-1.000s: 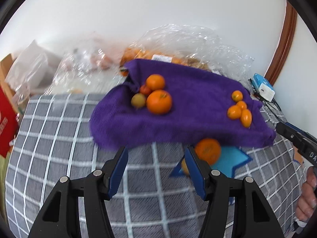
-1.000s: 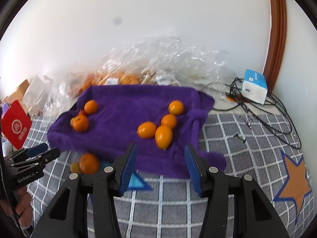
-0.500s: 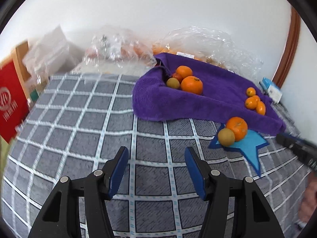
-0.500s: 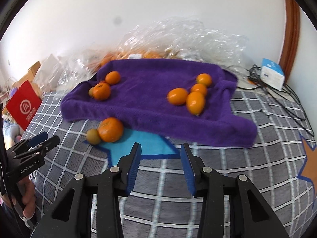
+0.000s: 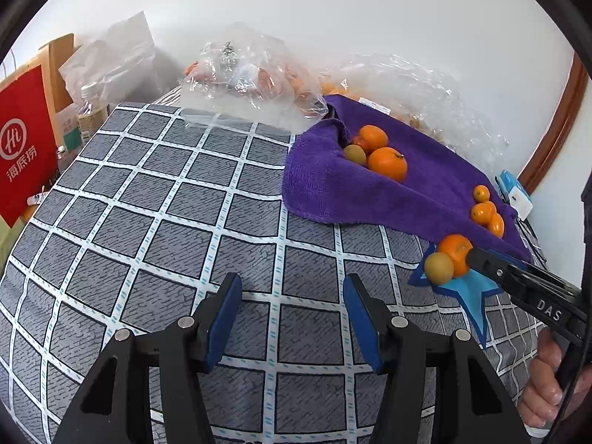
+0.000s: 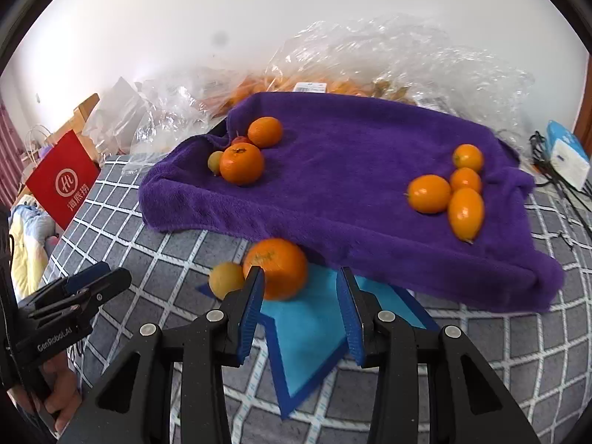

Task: Organize fruits
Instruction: 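Withdraw both tools and move toward the fruit on the blue star mat, then grasp a large orange with the right tool while the left tool grasps a yellow-green fruit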

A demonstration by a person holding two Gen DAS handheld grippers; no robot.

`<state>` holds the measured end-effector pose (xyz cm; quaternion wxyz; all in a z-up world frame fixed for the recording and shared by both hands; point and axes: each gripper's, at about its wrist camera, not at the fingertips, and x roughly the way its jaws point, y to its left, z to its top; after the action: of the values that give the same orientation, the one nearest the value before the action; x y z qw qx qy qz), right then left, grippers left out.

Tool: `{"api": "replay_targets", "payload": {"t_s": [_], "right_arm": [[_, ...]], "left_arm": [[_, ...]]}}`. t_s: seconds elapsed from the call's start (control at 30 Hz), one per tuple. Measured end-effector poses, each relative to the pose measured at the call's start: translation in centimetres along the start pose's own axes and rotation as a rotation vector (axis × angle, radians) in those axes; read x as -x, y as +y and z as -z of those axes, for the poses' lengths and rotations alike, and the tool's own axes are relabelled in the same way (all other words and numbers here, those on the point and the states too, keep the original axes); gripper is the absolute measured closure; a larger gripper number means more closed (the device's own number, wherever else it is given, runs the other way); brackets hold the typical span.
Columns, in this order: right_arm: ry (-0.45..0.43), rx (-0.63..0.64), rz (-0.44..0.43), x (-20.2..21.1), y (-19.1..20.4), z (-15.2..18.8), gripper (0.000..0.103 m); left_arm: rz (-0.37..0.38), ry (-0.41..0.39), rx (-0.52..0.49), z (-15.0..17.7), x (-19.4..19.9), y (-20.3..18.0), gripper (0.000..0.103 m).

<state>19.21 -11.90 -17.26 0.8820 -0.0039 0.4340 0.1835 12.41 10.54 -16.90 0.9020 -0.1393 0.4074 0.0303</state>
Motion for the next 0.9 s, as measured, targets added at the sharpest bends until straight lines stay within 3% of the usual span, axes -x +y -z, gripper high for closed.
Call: {"api": "replay_targets", "payload": {"t_s": [0.47, 0.7, 0.9], "right_arm": [[0.017, -0.032, -0.071, -2.2, 0.2, -1.1, 0.063], [-0.044, -0.034, 0.015, 1.9, -2.0, 0.5, 0.063], [-0.024, -0.087, 0.115, 3.8, -6.6, 3.6, 0.063]], "left_arm": [[-0.019, -0.003, -0.021, 0.0, -0.1, -0.3, 0.048], [-0.020, -0.004, -0.023, 0.0, -0.1, -0.2, 0.048], [-0.026, -0.001, -0.062, 0.1, -0.1, -1.0, 0.048]]}}
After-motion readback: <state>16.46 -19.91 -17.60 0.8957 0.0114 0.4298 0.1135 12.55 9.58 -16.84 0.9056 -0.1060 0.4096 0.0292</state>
